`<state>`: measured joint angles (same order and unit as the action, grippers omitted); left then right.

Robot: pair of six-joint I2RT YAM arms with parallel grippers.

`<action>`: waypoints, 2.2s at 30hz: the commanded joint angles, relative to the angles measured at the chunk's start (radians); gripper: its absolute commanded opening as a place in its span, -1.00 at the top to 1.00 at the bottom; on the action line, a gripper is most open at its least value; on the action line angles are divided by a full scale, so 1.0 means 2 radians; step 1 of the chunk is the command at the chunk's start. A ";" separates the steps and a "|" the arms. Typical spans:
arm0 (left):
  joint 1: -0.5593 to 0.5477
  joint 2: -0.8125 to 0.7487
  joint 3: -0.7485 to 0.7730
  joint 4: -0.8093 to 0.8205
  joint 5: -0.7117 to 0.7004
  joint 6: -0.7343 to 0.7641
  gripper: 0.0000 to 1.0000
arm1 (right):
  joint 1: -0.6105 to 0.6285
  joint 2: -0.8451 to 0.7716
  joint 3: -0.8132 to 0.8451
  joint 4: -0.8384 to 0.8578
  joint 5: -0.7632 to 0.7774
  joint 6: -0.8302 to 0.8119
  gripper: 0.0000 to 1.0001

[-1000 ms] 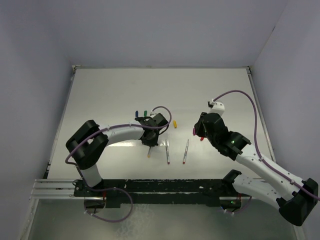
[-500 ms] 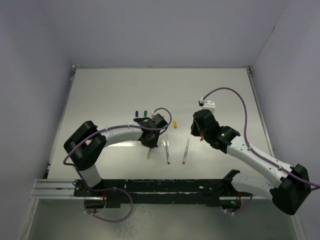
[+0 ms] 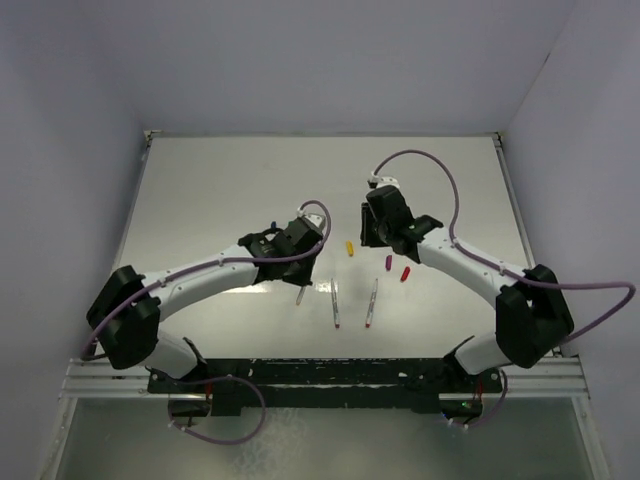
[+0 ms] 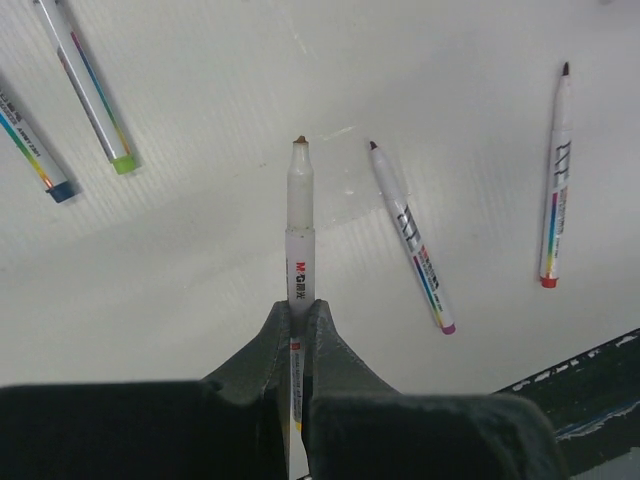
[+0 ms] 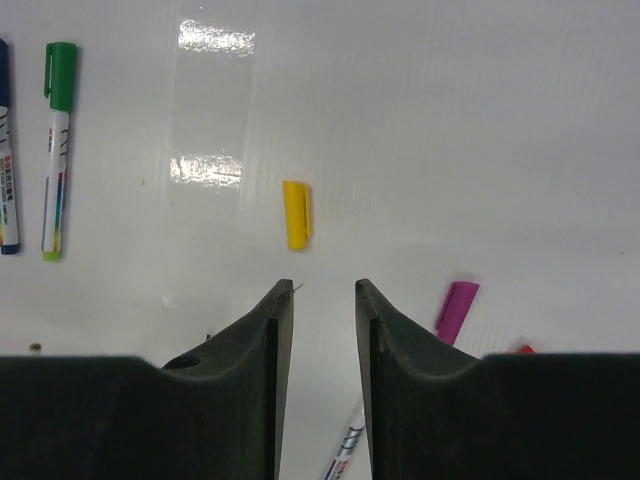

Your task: Insert the pens into the pen caps

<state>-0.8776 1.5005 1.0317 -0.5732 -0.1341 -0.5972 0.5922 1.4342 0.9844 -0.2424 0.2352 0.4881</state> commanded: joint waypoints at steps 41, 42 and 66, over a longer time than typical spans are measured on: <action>0.001 -0.138 -0.113 0.128 -0.006 -0.030 1.00 | 0.008 0.223 0.125 0.007 -0.068 -0.087 0.21; 0.001 -0.138 -0.114 0.128 -0.006 -0.030 1.00 | 0.008 0.224 0.125 0.004 -0.066 -0.085 0.21; 0.000 -0.143 -0.125 0.130 -0.012 -0.037 1.00 | 0.009 0.242 0.105 -0.015 -0.048 -0.062 0.37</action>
<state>-0.8776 1.2446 0.7868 -0.3553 -0.1394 -0.6613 0.6041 1.8965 1.2022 -0.2115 0.1207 0.3416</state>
